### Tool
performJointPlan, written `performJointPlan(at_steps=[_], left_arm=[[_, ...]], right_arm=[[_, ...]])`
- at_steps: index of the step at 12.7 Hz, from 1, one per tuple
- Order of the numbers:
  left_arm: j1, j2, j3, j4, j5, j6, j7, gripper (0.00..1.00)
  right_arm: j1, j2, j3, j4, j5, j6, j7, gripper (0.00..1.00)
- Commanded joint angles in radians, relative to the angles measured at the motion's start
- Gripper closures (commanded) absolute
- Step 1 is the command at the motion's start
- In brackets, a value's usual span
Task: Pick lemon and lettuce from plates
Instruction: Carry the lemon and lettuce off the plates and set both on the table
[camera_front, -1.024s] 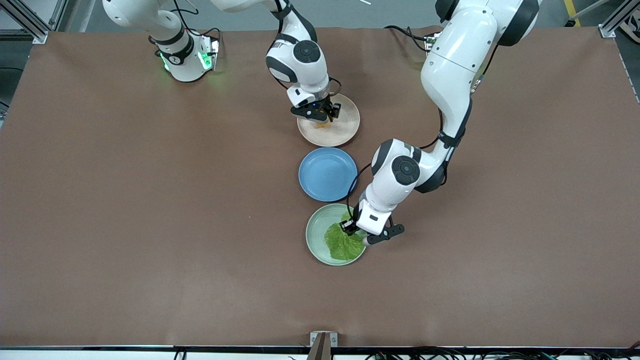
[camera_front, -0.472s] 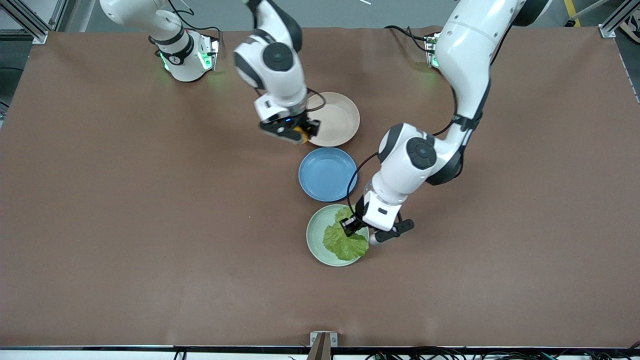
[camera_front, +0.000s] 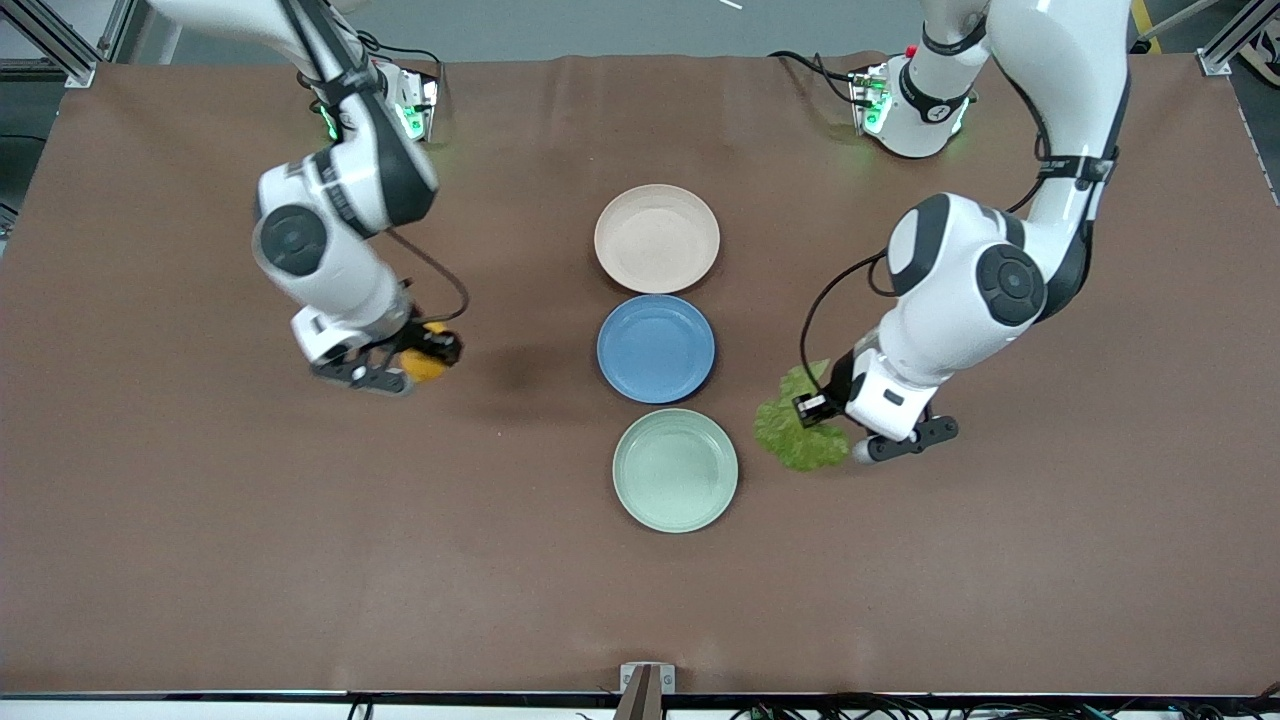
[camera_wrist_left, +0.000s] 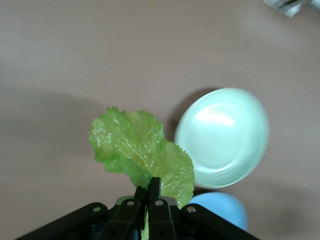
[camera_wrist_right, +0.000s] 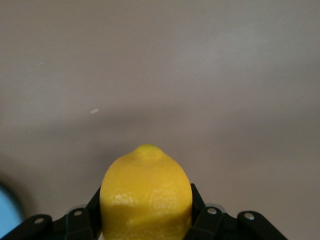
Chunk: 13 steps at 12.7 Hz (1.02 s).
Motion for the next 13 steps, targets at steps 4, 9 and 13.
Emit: performJointPlan(at_steps=[4, 9, 13], left_arm=[[0.097, -0.112, -0.011, -0.412, 0.047, 0.263, 0.244, 1.00], [0.185, -0.086, -0.011, -0.530, 0.115, 0.381, 0.399, 1.00], [0.222, -0.074, -0.011, -0.547, 0.158, 0.382, 0.459, 0.99]], right_arm=[[-0.195, 0.108, 0.030, -0.061, 0.013, 0.148, -0.326, 0.98], [-0.250, 0.200, 0.033, -0.060, 0.037, 0.231, -0.449, 0.98], [-0.250, 0.228, 0.033, -0.061, 0.041, 0.248, -0.451, 0.96]])
